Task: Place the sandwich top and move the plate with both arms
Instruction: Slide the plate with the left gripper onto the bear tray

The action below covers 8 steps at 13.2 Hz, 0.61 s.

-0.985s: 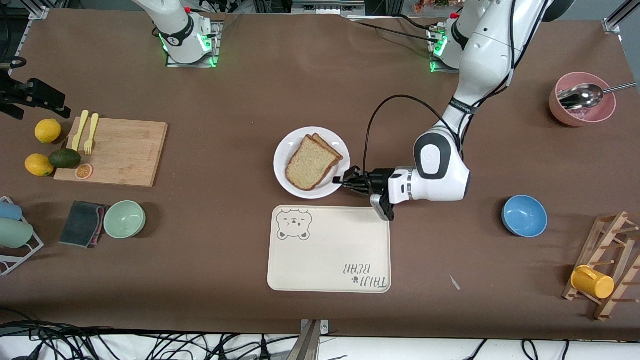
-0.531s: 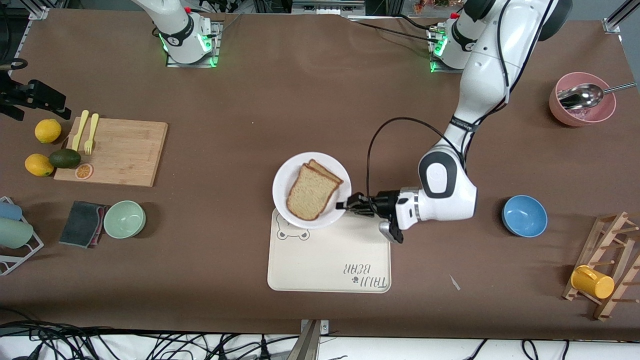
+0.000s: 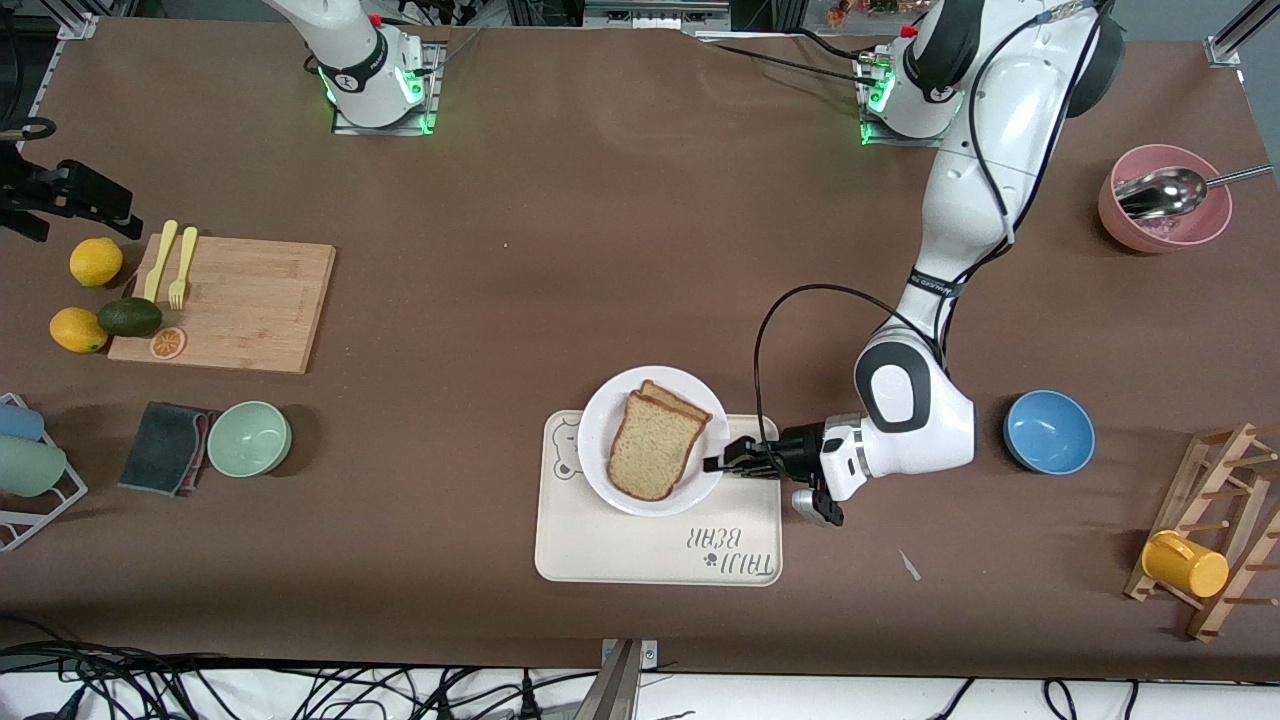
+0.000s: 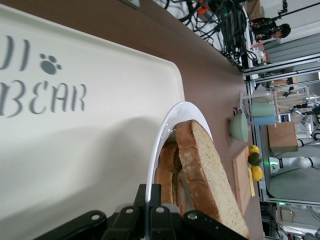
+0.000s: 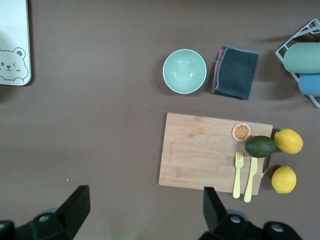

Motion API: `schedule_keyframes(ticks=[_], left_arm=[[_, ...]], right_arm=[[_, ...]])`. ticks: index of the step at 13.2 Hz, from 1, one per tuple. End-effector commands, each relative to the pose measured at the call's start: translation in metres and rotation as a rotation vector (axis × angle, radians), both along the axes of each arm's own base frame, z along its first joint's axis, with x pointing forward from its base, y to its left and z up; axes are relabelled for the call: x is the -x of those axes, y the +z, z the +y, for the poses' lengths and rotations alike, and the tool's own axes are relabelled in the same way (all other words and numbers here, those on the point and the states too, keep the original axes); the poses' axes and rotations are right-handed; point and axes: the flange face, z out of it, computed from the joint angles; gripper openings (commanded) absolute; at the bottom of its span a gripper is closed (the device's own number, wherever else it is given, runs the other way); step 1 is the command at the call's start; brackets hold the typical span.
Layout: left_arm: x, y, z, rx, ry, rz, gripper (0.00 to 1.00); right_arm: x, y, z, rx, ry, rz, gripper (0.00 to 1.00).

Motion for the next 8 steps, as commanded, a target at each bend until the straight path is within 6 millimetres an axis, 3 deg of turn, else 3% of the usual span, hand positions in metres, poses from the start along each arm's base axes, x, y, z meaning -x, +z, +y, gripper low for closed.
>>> schedule_keyframes(ticks=[1,8], left_arm=[[-0.011,-0.008,-0.008,0.015,0.051,-0.010,0.00],[-0.013,-0.032,-0.015,0.012,0.049,-0.006,0.00]], right_arm=[[-0.002,0.005,0.000,0.003,-0.001,0.009,1.00],[-0.004,0.004,0.003,-0.014,-0.021,0.004,1.00]])
